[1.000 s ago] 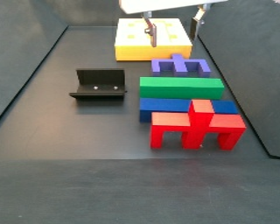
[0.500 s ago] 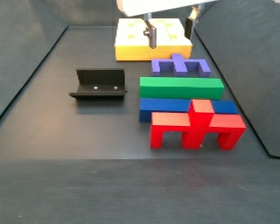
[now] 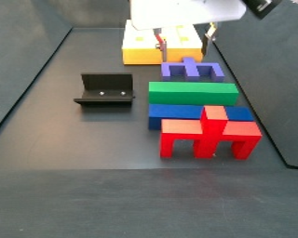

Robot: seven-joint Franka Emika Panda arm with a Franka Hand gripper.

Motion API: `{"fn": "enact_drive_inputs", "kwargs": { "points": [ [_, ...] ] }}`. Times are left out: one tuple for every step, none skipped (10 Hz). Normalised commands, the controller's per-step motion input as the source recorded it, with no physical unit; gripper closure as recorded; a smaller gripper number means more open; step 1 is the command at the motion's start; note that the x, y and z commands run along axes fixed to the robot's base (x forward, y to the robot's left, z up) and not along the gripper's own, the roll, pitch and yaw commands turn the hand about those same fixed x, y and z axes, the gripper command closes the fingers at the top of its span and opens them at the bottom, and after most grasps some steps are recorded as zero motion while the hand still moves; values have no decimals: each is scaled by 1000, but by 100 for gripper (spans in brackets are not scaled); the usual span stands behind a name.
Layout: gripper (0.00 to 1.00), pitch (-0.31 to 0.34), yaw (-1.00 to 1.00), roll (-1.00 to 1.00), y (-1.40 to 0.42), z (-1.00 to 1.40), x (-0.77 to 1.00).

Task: Pick up the green object. Move up. Move to above the board. Insert the green object.
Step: Pick up the green object.

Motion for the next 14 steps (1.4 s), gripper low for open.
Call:
{"fn": "enact_drive_inputs", "kwargs": {
  "points": [
    [0,50,-1000,0,0,-100,0],
    [0,74,-1000,0,0,-40,0],
    [0,113,-1000,0,0,-29,-14],
    [0,104,-1000,36,0,0,-40],
    [0,100,-1000,46,0,0,-49],
    [0,96,-1000,0,0,-49,-34],
    [0,7,-869,0,74,-180,-314],
    [0,60,-734,20,54,-66,-203],
    [0,103,-674,60,0,-17,0],
    [0,143,-669,74,0,0,11],
    [0,154,-691,87,-29,0,77],
    [0,167,-703,100,-23,0,46],
    [0,177,-711,116,0,0,26],
    [0,187,-723,151,0,-91,0]
  ]
}}
